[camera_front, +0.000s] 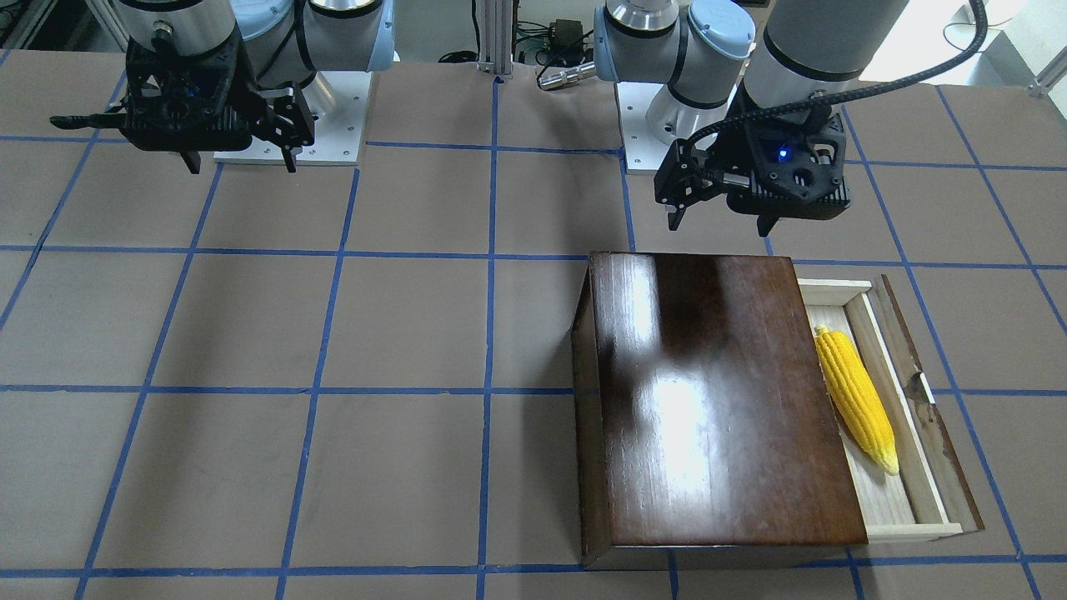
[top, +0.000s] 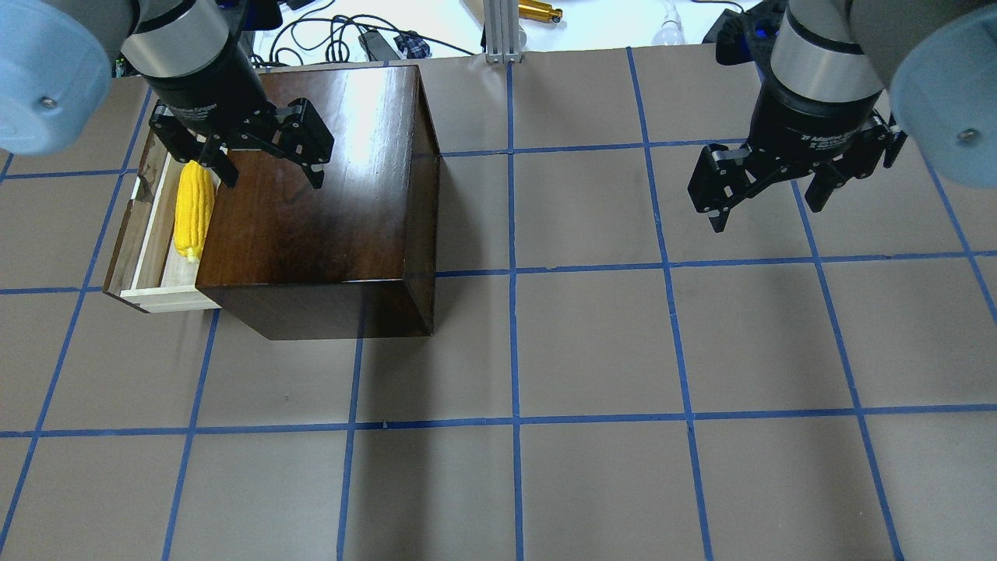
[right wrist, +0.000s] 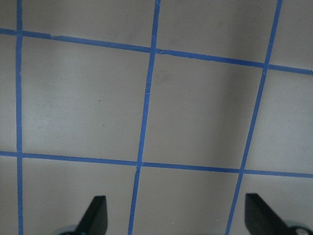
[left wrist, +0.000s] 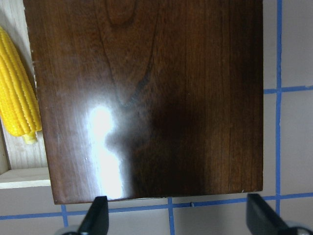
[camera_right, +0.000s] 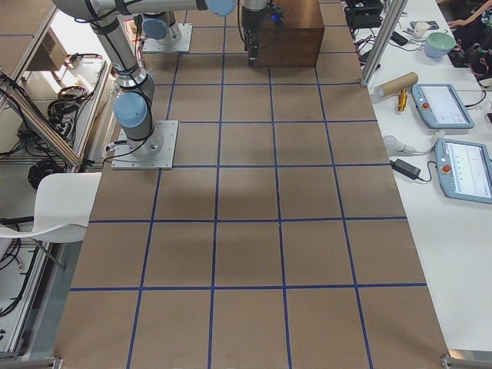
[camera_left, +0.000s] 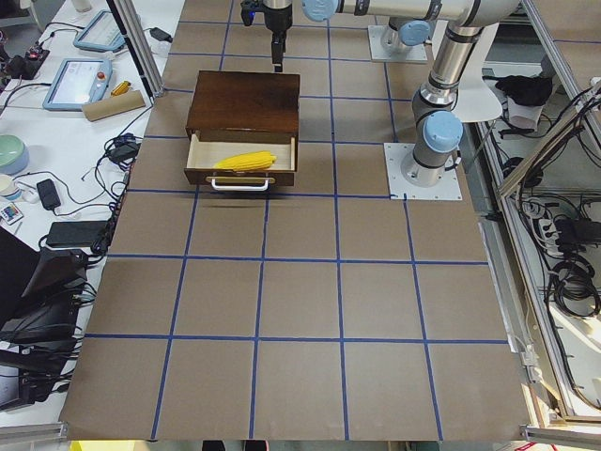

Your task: Open drawer and put corn inside

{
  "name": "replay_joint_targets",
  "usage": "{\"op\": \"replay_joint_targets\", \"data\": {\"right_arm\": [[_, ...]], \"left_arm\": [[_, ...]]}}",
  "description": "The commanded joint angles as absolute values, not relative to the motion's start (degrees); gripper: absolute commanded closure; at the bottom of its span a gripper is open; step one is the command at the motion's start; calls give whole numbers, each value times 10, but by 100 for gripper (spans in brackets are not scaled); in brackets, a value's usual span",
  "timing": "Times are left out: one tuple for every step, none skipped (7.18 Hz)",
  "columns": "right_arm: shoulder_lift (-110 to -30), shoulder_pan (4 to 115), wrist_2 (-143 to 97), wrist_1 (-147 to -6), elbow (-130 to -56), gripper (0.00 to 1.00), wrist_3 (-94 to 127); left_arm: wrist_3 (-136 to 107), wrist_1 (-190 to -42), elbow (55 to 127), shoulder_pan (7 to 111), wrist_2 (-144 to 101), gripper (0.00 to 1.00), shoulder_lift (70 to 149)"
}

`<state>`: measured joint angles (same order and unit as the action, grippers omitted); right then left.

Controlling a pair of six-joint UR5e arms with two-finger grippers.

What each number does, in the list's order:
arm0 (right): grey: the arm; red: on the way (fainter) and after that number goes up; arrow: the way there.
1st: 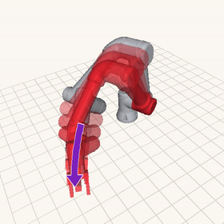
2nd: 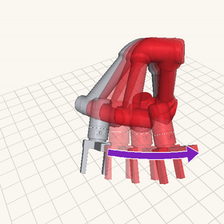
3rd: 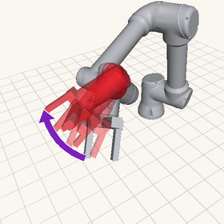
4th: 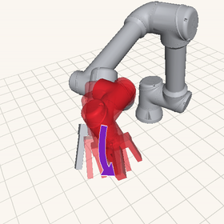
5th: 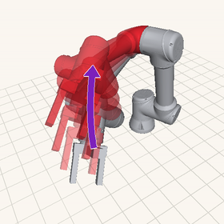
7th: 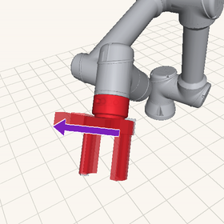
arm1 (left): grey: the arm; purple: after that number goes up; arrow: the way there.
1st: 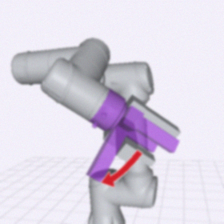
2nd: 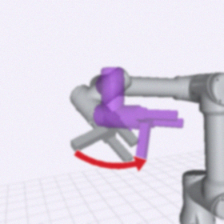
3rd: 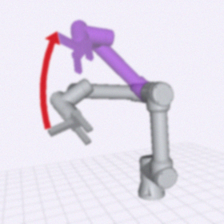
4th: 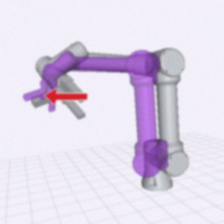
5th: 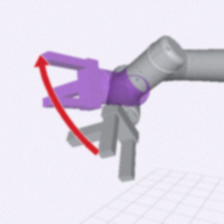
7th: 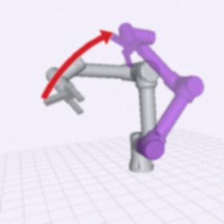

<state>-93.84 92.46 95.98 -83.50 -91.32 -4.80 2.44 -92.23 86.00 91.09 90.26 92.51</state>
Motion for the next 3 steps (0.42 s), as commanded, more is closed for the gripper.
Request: {"op": "replay_joint_targets", "data": {"right_arm": [[-938,925,960,-835,-913,0,-47],[-938,925,960,-835,-913,0,-47],[-939,925,961,-835,-913,0,-48]], "left_arm": [[25,-922,860,909,905,0,923],[25,-922,860,908,904,0,923],[25,-922,859,907,905,0,922]]}}
